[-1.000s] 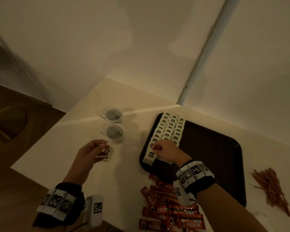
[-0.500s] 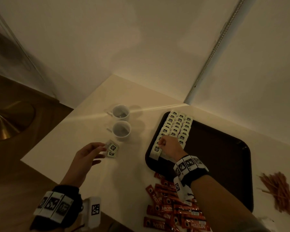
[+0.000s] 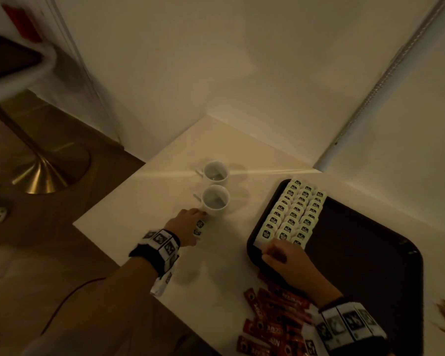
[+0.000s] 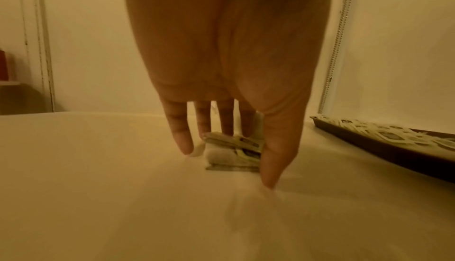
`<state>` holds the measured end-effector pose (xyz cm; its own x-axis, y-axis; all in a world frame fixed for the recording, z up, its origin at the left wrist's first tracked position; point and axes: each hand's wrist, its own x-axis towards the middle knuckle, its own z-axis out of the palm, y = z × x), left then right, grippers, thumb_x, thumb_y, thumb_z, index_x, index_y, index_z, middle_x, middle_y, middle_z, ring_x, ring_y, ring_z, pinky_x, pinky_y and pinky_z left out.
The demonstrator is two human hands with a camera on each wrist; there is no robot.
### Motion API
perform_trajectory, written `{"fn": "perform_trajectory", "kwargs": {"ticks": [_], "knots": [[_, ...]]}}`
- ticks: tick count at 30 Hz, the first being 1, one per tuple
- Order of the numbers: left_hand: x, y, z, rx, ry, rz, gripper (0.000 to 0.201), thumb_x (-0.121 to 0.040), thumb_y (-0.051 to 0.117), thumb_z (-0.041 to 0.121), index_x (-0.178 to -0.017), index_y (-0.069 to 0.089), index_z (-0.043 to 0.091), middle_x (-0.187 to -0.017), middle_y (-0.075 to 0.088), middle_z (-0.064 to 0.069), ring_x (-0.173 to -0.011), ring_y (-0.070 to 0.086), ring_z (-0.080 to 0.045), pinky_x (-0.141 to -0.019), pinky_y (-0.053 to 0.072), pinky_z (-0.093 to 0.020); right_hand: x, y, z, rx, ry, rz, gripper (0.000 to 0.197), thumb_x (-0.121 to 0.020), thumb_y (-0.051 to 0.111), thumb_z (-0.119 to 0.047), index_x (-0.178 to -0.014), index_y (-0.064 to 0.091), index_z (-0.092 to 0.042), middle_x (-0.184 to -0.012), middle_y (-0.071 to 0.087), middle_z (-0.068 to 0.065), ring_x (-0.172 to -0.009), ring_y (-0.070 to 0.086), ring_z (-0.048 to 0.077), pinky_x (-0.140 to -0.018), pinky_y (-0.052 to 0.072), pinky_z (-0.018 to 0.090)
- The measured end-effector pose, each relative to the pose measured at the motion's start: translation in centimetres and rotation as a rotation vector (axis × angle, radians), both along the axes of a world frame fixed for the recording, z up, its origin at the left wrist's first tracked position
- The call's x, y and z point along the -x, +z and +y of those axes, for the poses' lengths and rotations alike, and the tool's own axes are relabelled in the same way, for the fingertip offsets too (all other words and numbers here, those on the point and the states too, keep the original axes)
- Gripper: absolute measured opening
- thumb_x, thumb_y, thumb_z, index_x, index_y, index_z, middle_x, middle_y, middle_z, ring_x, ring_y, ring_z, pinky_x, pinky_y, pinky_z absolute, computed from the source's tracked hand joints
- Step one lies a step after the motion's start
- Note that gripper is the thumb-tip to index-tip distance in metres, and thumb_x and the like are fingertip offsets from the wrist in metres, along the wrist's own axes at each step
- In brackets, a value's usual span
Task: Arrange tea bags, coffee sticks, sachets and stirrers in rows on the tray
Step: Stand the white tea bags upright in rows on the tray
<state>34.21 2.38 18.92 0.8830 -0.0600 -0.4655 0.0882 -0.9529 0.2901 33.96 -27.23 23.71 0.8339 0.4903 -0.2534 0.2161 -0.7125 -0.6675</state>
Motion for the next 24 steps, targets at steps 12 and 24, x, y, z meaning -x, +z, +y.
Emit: {"fn": "perform_trajectory", "kwargs": {"ticks": [12, 24], "knots": [[0.6, -0.1, -0.6, -0.080, 0.093, 0.040, 0.052, -0.085, 0.068, 0.028, -0.125, 0.042, 0.007, -0.128, 0.041, -0.014, -0.116, 0.045, -0.031, -0.096, 0.042, -0.039, 0.6, 0.7, -1.9, -0.004, -0.056, 0.030, 0.014, -0.089, 0.061, -0.021, -0.086, 0.058, -0.034, -0.092, 0.063, -0.014, -0.089, 0.058, 0.000, -0.078, 0.042, 0.013], [2.4, 6.0, -6.7, 0.731, 0.354, -0.054, 0.038, -0.085, 0.065, 0.006, -0.116, 0.046, 0.014, -0.096, 0.061, -0.007, -0.071, 0.059, -0.015, -0.057, 0.052, -0.024, -0.9, 4.4, 1.3, -0.286, -0.098, -0.051, 0.009, -0.086, 0.066, -0.022, -0.094, 0.064, -0.023, -0.094, 0.064, -0.009, -0.087, 0.058, 0.000, -0.073, 0.044, 0.010]]}}
